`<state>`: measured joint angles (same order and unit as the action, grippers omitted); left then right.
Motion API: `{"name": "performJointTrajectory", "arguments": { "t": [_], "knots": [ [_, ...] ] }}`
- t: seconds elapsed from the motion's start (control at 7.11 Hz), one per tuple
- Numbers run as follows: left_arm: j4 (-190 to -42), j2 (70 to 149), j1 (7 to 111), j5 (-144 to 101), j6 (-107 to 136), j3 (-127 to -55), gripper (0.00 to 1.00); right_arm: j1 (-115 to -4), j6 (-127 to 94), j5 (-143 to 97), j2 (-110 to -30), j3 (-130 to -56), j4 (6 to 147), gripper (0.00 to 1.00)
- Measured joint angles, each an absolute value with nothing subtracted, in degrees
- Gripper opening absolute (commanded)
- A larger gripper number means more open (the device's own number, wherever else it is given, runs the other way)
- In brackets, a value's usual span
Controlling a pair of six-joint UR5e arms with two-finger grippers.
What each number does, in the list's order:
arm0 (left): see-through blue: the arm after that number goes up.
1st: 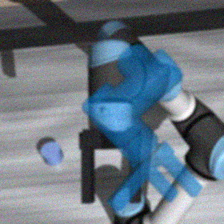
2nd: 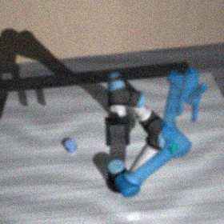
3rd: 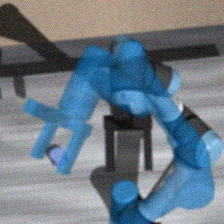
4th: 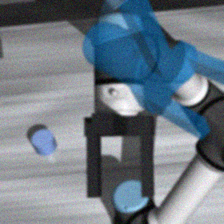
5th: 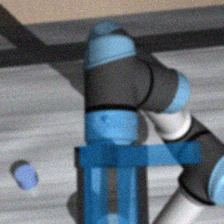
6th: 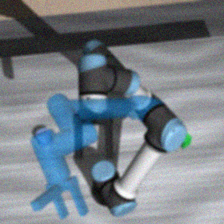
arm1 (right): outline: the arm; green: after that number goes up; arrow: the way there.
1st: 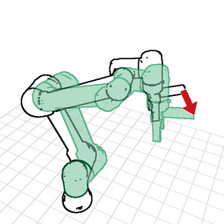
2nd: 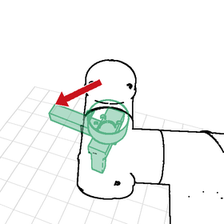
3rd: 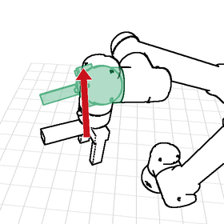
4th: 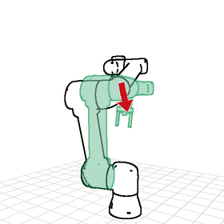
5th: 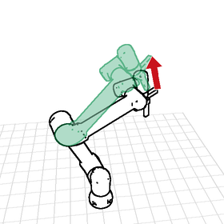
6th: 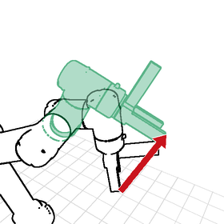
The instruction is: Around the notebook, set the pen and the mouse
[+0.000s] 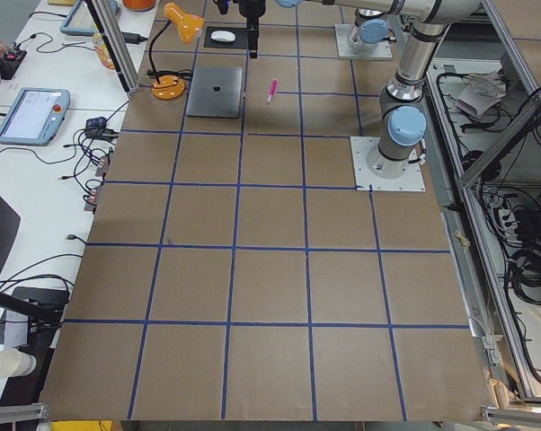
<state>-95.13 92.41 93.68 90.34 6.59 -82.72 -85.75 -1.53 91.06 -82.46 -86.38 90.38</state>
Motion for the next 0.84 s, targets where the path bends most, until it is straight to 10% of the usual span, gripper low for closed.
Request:
{"name": "performJointTrajectory", "arguments": {
  "t": [0.84],
  "knots": [
    [-95.6, 91.6, 93.6, 90.3, 5.9, -83.2, 1.0, -88.3, -1.8, 90.9, -91.2, -92.0, 87.2, 1.0]
  ]
}}
